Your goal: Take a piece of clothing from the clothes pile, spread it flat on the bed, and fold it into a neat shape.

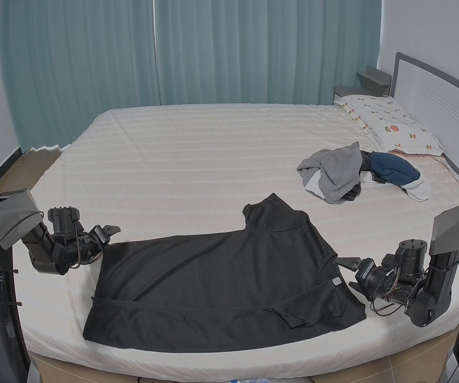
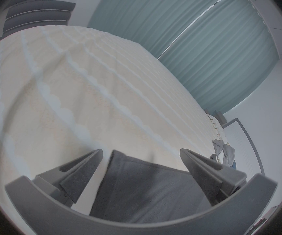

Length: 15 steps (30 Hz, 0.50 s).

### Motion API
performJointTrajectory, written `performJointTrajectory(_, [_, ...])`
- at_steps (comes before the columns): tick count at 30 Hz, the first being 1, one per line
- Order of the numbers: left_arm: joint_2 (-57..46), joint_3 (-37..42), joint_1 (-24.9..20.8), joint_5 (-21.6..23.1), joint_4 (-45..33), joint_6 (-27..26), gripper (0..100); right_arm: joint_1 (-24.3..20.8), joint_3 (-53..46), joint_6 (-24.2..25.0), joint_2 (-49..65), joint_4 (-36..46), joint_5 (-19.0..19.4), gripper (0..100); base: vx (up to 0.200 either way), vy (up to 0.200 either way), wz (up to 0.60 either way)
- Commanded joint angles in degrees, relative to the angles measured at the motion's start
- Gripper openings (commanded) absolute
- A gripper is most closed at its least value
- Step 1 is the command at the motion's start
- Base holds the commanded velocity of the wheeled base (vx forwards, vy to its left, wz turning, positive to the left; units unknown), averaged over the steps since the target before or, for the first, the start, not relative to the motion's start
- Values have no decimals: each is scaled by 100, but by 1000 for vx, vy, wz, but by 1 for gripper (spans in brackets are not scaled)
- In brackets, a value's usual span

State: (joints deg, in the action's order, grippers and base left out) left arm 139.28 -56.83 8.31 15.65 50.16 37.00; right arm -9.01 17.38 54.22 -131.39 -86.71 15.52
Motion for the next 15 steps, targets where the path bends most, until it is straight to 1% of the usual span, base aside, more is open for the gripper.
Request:
performJointTrajectory(1, [196, -126, -5, -80, 37, 0, 0, -13, 125, -8, 52, -4, -23, 100, 0, 0, 0])
performJointTrajectory(9, [258, -135, -49, -194, 37, -17, 0, -22, 485, -35, 131, 155, -5, 100, 0, 0, 0])
performJointTrajectory(12, [258, -161, -40, -537, 28, 18, 0, -83, 969, -61, 105, 673, 4, 100, 0, 0, 0])
performJointTrajectory(14, [231, -135, -23, -871, 37, 106, 0, -92, 1461, -298, 17, 1025, 4, 100, 0, 0, 0])
performJointTrajectory(15, [231, -135, -23, -880, 37, 115, 0, -92, 1496, -325, 8, 1051, 4, 100, 0, 0, 0])
